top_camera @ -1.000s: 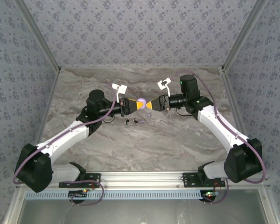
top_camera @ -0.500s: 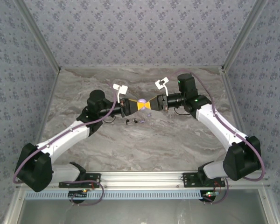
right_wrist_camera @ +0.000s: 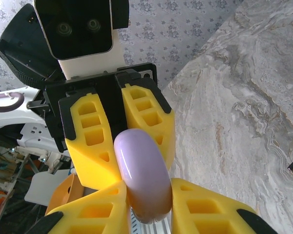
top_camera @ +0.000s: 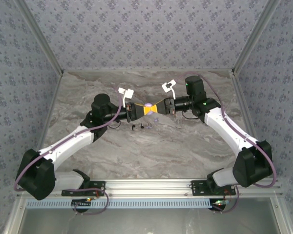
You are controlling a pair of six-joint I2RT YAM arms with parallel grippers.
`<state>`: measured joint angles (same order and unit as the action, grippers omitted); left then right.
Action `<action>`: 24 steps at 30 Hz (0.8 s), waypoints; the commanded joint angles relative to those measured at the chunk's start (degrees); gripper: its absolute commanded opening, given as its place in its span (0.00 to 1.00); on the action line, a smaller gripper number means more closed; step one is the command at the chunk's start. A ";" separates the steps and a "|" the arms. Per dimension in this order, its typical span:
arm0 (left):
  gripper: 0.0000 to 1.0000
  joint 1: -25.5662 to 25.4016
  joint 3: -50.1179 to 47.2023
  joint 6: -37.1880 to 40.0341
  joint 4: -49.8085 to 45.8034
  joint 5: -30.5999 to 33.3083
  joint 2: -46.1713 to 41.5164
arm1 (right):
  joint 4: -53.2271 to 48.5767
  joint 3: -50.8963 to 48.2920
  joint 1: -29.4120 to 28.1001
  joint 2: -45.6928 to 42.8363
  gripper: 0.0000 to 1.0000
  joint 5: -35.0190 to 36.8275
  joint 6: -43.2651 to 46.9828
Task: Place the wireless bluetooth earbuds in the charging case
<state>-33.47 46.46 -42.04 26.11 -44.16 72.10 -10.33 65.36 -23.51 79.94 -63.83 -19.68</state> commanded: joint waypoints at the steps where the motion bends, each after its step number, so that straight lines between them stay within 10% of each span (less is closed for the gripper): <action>1: 0.22 -0.55 2.15 1.80 -2.22 -0.23 -0.31 | -1.85 2.46 -0.84 0.23 0.21 -0.35 1.58; 24: 0.44 -0.62 1.38 3.56 -5.76 1.16 -1.87 | -4.25 2.48 -0.66 -0.05 0.21 0.71 2.46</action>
<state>-33.76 46.83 -39.42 19.84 -42.83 71.18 -14.66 65.95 -23.79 79.94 -62.61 -17.93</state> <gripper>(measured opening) 0.423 0.214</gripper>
